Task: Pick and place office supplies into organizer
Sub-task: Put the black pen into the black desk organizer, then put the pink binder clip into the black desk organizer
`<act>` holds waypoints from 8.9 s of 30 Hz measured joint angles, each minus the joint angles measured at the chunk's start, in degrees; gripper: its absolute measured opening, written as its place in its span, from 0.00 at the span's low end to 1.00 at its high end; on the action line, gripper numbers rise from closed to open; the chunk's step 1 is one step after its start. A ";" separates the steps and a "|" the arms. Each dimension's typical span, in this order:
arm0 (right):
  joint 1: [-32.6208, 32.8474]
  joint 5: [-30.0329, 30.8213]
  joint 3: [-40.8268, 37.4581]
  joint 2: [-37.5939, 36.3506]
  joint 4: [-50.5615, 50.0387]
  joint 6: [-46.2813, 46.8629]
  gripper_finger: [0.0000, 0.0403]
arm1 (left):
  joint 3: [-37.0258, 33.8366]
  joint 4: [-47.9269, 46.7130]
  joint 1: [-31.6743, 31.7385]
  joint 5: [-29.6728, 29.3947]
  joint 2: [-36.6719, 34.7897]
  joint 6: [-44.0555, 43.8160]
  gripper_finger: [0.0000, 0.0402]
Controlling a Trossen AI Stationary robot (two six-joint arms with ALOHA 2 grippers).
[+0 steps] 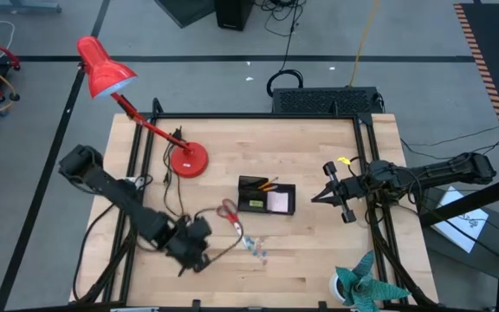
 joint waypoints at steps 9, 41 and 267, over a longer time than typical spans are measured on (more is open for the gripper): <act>0.00 0.00 0.00 0.55 1.22 0.26 0.00 | -0.02 -2.48 -7.48 3.41 6.00 -13.62 0.11; -0.01 0.02 0.00 0.72 1.05 1.09 0.00 | -1.42 -7.07 -4.89 8.90 10.49 -20.77 0.53; 5.66 -2.82 33.24 73.25 -7.92 -7.77 0.30 | -52.15 99.87 21.31 -7.10 -8.24 63.43 0.12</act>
